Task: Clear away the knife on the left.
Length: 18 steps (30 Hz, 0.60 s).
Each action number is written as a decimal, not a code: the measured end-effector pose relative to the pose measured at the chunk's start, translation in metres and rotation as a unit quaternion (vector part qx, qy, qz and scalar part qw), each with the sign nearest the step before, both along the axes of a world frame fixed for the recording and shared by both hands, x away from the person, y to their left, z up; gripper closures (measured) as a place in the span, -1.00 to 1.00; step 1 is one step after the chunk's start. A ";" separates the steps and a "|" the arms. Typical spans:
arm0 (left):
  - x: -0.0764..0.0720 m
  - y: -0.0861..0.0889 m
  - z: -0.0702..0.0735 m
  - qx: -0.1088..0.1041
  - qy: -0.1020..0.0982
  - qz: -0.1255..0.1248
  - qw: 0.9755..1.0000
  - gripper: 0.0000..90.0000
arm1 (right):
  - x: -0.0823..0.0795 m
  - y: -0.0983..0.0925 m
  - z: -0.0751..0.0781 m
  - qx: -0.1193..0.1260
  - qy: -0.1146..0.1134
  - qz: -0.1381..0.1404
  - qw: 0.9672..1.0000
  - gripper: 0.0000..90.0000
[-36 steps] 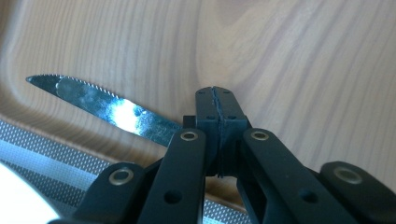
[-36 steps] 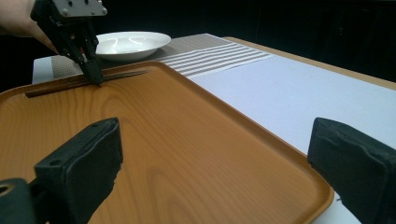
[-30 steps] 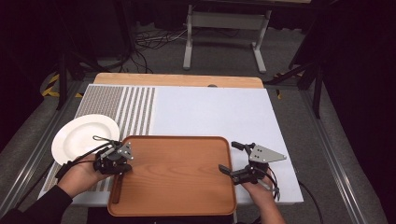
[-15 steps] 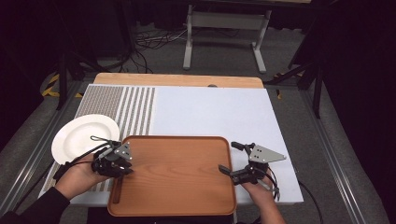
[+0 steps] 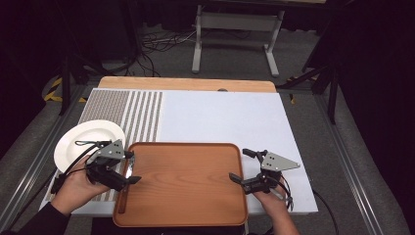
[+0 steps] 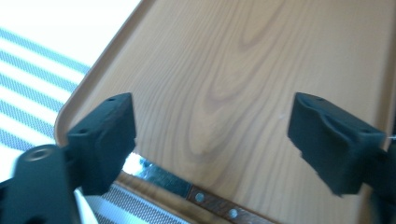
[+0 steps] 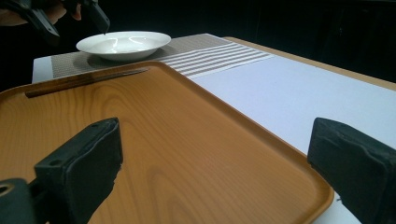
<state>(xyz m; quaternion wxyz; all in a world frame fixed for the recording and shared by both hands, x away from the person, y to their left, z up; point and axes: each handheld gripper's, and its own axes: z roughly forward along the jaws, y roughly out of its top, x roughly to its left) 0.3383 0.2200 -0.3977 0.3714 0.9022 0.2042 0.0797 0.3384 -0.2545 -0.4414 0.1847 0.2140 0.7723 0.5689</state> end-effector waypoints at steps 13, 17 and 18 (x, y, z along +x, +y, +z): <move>-0.013 0.020 -0.006 -0.111 -0.060 0.019 0.992 -0.98 | 0.000 -0.001 0.000 0.003 -0.001 0.000 1.000 -0.91; -0.015 0.029 -0.013 -0.153 -0.066 0.022 0.986 -0.99 | 0.000 0.000 0.000 0.003 -0.003 0.001 1.000 -0.91; -0.016 0.030 -0.015 -0.161 -0.068 0.024 0.984 -0.99 | 0.000 0.000 0.000 0.004 -0.003 0.001 1.000 -0.91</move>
